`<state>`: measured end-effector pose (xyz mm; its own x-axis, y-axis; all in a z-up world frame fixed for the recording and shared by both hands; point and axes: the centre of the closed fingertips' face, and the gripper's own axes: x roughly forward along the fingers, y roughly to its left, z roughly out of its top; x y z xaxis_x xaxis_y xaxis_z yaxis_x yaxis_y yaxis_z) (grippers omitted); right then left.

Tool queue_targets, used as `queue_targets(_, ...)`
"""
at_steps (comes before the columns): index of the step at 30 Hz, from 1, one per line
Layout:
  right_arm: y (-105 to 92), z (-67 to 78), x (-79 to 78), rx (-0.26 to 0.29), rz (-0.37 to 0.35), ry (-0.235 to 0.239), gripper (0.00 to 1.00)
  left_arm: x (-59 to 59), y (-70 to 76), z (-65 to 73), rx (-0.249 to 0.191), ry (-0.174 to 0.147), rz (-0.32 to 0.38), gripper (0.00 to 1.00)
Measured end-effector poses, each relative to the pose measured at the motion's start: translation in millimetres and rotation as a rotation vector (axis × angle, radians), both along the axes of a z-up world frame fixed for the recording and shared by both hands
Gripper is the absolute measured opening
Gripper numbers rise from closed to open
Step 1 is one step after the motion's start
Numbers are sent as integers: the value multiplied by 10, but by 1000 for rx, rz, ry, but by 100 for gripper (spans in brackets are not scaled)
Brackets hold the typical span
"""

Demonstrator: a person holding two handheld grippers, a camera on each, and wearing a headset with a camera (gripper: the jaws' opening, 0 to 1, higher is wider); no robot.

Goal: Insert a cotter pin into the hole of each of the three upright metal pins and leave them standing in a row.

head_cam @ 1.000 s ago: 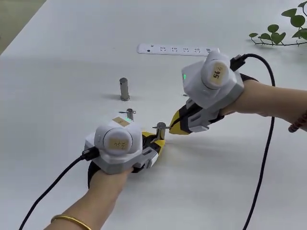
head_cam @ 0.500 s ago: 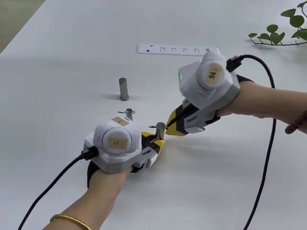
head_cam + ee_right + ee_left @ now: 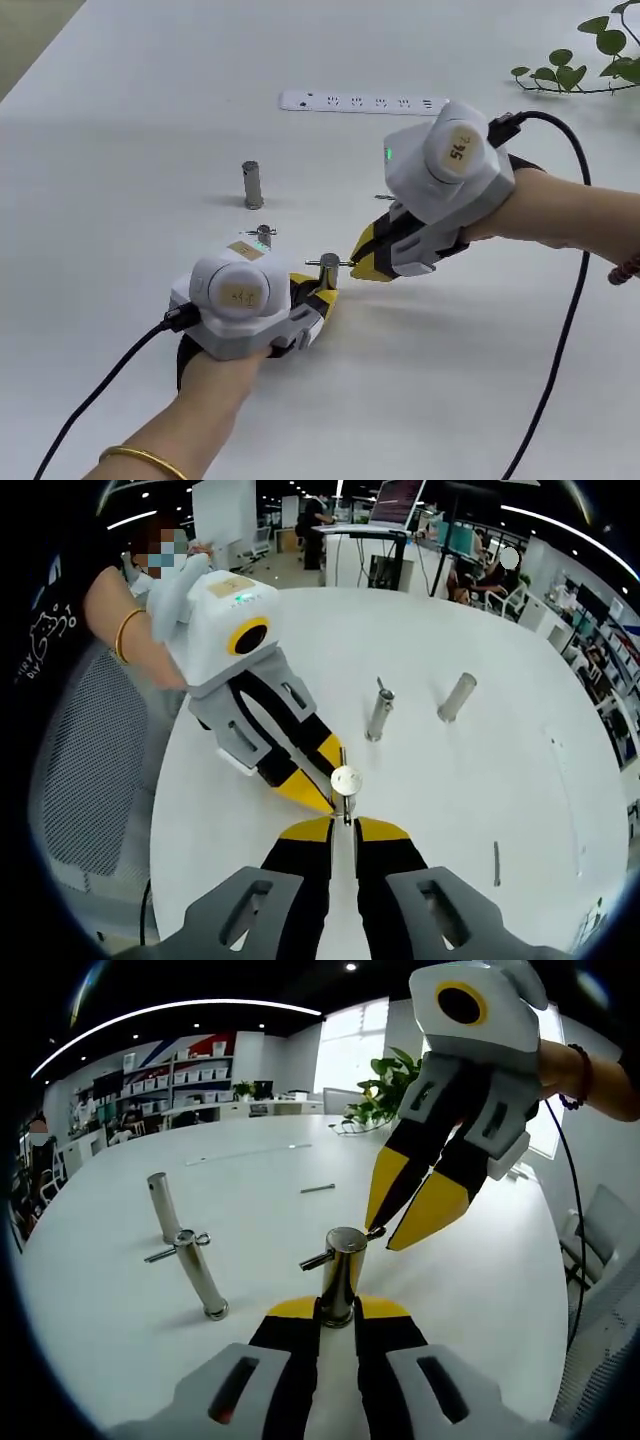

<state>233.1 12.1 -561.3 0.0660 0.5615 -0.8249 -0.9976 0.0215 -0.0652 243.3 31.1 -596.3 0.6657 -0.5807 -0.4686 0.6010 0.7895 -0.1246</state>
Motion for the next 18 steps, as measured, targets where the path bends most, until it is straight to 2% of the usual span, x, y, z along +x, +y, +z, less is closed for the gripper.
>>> queue_targets(18, 61, -25, 28, -2, 4, -6, 0, -3, 0, -2, -1, 3, -1, 10)
